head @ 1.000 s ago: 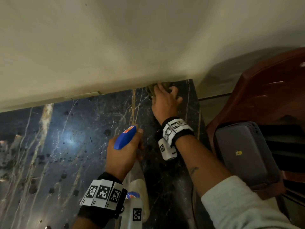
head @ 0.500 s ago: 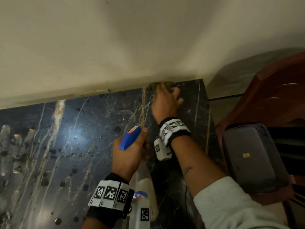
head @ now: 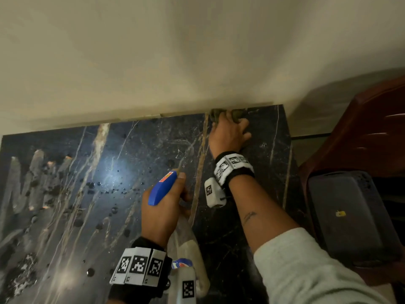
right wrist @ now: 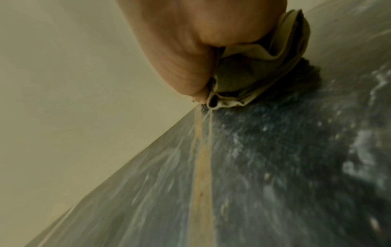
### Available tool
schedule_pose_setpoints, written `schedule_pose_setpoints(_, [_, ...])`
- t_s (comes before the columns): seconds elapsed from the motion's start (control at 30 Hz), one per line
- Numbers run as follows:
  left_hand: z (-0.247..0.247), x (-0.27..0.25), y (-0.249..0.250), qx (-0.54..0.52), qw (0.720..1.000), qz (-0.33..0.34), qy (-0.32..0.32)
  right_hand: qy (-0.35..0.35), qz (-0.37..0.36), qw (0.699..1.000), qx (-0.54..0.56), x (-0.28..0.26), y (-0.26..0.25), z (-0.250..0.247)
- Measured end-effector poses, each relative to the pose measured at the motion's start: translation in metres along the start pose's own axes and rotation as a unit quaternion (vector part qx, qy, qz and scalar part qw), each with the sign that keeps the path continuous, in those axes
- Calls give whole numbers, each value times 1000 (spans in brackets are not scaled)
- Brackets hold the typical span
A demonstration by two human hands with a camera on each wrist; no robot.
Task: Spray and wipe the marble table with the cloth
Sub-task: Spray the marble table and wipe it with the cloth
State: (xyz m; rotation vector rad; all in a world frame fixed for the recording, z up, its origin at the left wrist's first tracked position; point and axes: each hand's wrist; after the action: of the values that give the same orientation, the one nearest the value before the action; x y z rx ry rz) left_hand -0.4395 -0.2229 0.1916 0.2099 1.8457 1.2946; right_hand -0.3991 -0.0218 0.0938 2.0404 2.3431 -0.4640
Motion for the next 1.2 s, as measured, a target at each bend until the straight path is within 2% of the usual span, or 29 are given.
schedule_pose_setpoints(0.1, [-7,-13,-3,-3,1000,-5,10,-21,-143,989,-44,-24,-17,13])
schedule_pose_setpoints(0.17, [-10,-21,-4,-10,1000,-6,12,-33,-198,978,-64,-20,-7,11])
schedule_pose_setpoints(0.23, [-12,-26,-7,-16,1000,4,13,-23,-186,979,-82,-10,17,5])
schedule_pose_setpoints(0.33, [-10,-30,-11,-18,1000,16,11,-2,-68,996,-58,-2,49,-1])
schedule_pose_setpoints(0.4, [-7,-29,-13,-21,1000,15,6,3,-27,999,-44,-5,45,0])
schedule_pose_setpoints(0.47, [-5,-27,-13,-19,1000,11,-2,-7,-22,999,-30,-14,26,0])
schedule_pose_setpoints(0.53, [-3,-24,-13,-9,1000,15,-11,-21,-68,997,-26,-30,6,6])
schedule_pose_setpoints(0.6, [-3,-21,-14,-4,1000,14,-20,-30,-170,984,-51,-51,-2,16])
schedule_pose_setpoints(0.67, [-4,-19,-14,-8,999,7,-31,-39,-245,967,-61,-58,7,17])
schedule_pose_setpoints(0.7, [-5,-18,-14,-12,999,5,-37,-35,-254,965,-53,-54,15,14])
schedule_pose_setpoints(0.77, [-13,-14,-16,-24,999,2,-44,-21,-204,978,-42,-47,33,10])
schedule_pose_setpoints(0.83, [-19,-12,-18,-18,998,10,-54,7,-92,995,-26,-40,50,8])
schedule_pose_setpoints(0.9, [-29,-12,-21,1,998,20,-67,34,-18,999,-37,-45,46,11])
schedule_pose_setpoints(0.93, [-33,-11,-21,4,997,21,-68,37,-8,998,-45,-50,38,13])
schedule_pose_setpoints(1.0, [-41,-10,-20,-1,998,17,-63,25,-33,998,-38,-65,16,16])
schedule_pose_setpoints(1.13, [-46,-14,-18,8,998,19,-61,-30,-190,978,-80,-102,0,27])
schedule_pose_setpoints(1.2, [-50,-17,-17,7,997,21,-67,-23,-192,978,-80,-103,12,25])
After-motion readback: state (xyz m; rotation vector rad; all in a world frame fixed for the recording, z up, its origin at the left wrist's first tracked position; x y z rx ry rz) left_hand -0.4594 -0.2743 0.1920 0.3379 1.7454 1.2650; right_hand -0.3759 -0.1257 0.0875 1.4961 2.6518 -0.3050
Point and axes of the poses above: each hand's wrist, its own x-axis towards the middle knuckle, its own z-axis out of the palm, y = z × x, and after that the axes turned 9 degrees about -x, right-handed
